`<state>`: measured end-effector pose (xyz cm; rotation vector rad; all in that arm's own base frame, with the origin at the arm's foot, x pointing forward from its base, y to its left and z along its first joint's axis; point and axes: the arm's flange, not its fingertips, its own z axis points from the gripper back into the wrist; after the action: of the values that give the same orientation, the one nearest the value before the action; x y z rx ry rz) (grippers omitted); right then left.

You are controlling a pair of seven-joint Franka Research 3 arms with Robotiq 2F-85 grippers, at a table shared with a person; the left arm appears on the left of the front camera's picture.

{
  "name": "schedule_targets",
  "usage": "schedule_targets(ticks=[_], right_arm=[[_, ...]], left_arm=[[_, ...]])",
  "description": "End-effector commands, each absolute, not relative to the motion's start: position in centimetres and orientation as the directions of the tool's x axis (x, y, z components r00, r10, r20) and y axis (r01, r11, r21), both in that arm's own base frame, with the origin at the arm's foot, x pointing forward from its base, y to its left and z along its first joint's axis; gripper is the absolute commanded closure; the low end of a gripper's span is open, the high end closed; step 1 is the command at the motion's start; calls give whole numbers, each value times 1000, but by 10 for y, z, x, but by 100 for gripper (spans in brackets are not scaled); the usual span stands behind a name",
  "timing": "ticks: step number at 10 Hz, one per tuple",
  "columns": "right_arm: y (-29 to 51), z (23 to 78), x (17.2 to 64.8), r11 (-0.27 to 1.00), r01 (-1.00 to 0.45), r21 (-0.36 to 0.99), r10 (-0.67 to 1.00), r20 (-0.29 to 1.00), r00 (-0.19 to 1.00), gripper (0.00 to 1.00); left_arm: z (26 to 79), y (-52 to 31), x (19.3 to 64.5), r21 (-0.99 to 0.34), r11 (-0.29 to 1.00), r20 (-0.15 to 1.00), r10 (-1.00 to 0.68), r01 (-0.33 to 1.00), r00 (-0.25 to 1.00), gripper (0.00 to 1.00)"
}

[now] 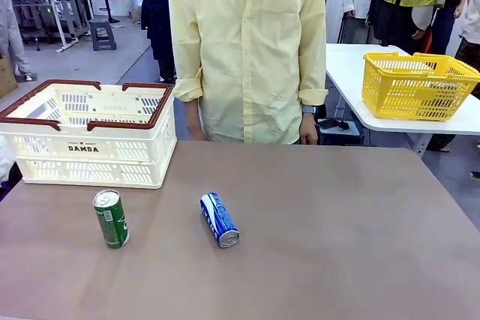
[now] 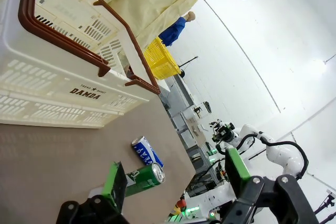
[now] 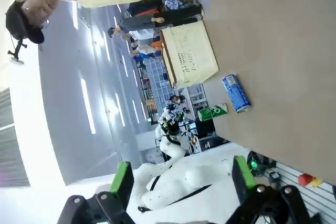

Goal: Place the drinks into the Shopping basket.
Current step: Pick up one drink and place it into the Shopping basket.

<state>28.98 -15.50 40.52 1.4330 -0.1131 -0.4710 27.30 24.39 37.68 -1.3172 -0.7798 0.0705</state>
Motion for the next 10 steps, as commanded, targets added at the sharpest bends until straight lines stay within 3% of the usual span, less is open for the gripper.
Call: schedule_targets(ticks=[1,5,6,8,10], right_arm=[[-140,414,290,98,204,974,-303,-166,939,0],[-140,414,290,98,204,974,-303,-166,939,0],[-140,414,290,98,204,974,-303,-166,939,0],[-140,414,290,98,204,974,-303,-166,939,0],[-140,414,290,98,204,974,-303,-166,939,0]], left_arm=[[379,243,271,-878,276,478,466,391,745,0],[377,244,273,-881,287,470,467,375,749,0],[412,213,262,-890,231,456,393,394,799,0],[479,120,259,-827,304,531,146,473,835,0],[533,31,273,-687,470,566,-134,555,814,0]])
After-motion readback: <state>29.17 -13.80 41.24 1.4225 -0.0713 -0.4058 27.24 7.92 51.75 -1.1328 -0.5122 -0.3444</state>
